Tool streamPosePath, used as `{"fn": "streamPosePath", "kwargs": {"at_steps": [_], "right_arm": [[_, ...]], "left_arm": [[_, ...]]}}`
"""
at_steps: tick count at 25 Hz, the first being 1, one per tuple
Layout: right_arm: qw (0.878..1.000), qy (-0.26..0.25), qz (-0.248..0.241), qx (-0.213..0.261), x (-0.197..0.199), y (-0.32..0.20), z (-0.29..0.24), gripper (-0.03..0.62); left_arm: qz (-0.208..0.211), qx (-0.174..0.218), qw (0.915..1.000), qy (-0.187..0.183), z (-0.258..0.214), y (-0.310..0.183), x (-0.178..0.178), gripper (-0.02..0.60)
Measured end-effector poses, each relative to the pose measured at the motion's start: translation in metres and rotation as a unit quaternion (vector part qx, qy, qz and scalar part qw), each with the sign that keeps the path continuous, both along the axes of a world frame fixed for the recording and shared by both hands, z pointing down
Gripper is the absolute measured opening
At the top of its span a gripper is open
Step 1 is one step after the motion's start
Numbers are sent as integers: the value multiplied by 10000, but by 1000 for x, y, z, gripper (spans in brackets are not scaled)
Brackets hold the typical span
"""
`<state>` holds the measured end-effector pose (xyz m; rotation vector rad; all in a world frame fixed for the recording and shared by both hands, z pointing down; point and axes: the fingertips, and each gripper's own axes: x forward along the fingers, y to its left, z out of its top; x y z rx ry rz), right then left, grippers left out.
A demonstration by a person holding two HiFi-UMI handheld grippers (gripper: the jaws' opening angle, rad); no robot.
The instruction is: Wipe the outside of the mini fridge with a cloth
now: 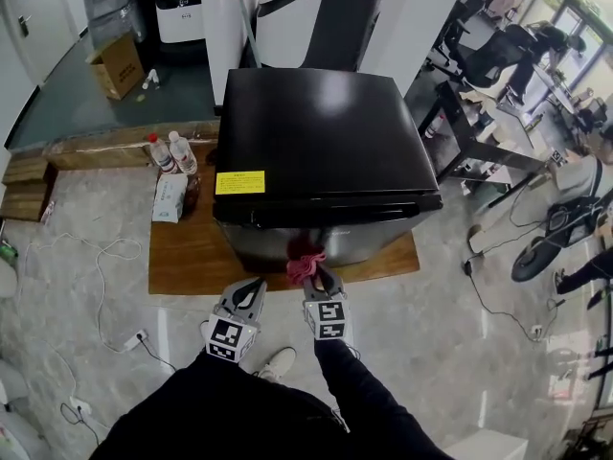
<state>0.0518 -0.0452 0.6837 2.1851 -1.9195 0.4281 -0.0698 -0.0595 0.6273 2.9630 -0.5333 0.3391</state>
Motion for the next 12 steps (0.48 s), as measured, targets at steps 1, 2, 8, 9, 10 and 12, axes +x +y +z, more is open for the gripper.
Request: {"fn": "streamPosePath", "kwargs": {"at_steps": [1,2,8,9,10,12], "right_arm": [[9999,20,154,-26,17,8,1,69],[9995,40,307,-52,33,17,3,69],[9923,65,1229,-132,134,62,4,69],[9908,100,1341,-163,149,68,4,69],[9895,128,1430,-190,163,73,4,67],[9884,149,1496,-223,181,81,3,67]], "left_arm": [[55,3,10000,0,0,3,6,5],[106,4,9999,-3,0,6,11,5],[317,37,9995,-11,-2,19,33,5],[336,37,9994,-20,-2,21,36,5],[351,36,9994,-35,-2,22,38,5],[368,51,9993,-77,-2,26,39,5]]}}
